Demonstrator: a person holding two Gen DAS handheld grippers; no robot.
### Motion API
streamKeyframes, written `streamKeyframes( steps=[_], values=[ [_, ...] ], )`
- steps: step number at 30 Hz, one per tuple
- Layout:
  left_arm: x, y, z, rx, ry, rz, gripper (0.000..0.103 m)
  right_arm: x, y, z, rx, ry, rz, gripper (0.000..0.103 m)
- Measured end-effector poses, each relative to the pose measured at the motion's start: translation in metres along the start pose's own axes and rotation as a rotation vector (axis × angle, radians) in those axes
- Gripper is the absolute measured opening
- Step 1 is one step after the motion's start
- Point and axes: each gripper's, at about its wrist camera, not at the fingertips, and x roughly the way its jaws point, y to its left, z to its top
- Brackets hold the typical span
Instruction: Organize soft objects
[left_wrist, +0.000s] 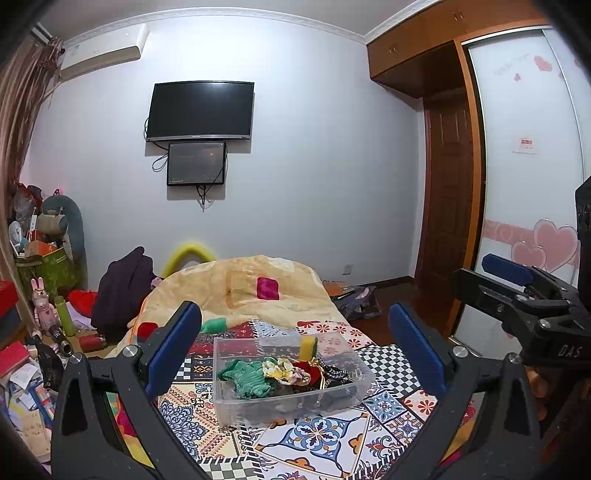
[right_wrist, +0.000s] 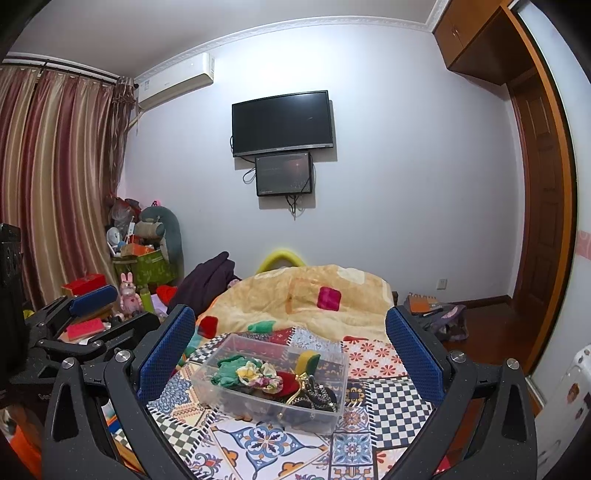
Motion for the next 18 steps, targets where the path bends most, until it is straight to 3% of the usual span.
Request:
streamKeyframes(
  steps=[18],
  values=[
    [-0.0014,-0.0004,0.0016,0.004,0.006,-0.008,0.103,0.0045,-0.0051,-0.0014,0.007,0.002,-0.003,0.103]
  ],
)
